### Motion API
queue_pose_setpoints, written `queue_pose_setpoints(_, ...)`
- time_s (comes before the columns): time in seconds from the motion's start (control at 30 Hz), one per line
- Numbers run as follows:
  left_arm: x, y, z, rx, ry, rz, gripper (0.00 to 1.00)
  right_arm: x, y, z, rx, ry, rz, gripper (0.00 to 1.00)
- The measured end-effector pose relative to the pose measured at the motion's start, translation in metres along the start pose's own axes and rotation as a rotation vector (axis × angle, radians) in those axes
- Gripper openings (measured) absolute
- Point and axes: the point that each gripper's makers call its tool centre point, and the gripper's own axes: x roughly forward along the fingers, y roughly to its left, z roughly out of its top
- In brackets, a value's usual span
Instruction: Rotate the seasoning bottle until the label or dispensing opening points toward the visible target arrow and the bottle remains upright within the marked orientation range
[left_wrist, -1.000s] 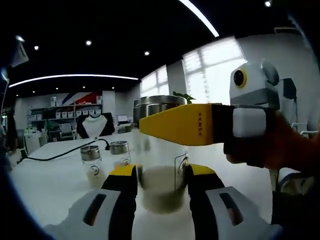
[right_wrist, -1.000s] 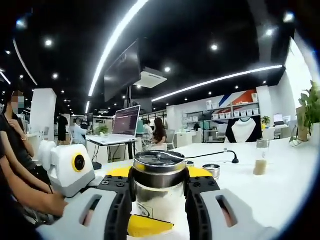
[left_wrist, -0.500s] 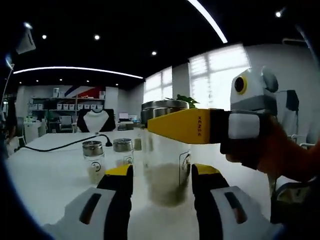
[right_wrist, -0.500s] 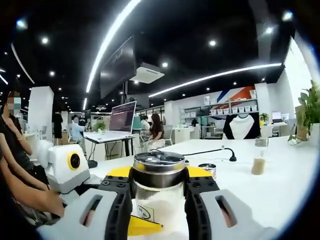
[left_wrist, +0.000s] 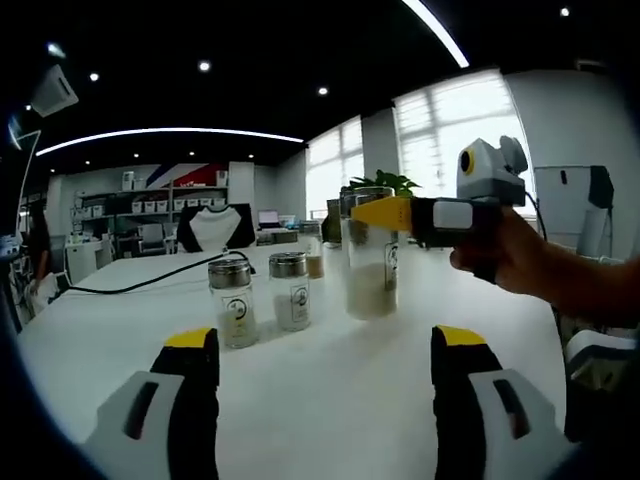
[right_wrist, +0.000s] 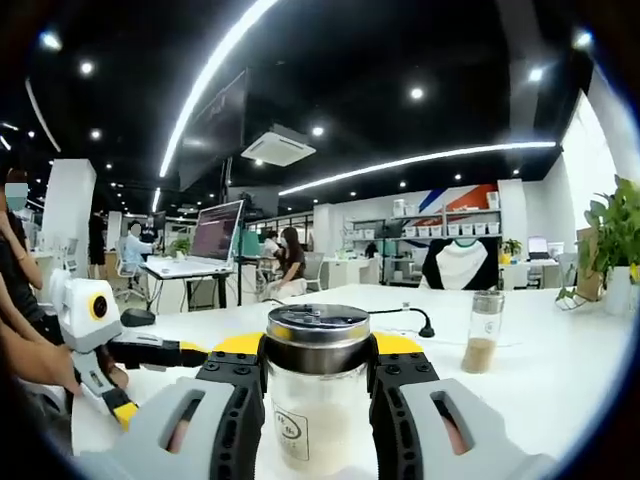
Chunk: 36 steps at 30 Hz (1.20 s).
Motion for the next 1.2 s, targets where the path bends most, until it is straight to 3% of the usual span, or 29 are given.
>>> queue_pose_setpoints(0.2, -0.003, 0.005, -0.002, -0.003, 0.016, 0.018, 1.0, 0.008, -0.026, -0.013, 0.049, 0.003, -0.009, 0.36)
queue_pose_setpoints(0.53, -0.006, 0.009, -0.007, 0.028, 0.036, 0.029, 1.0, 0.022, -0.046, -0.034, 0.007, 0.048, -0.029, 0.37)
queue_pose_setpoints(1.2, -0.007, 0.02, -0.007, 0.007, 0.029, 0.046, 1.0, 0.027, -0.062, -0.029, 0.009, 0.048, -0.012, 0.37)
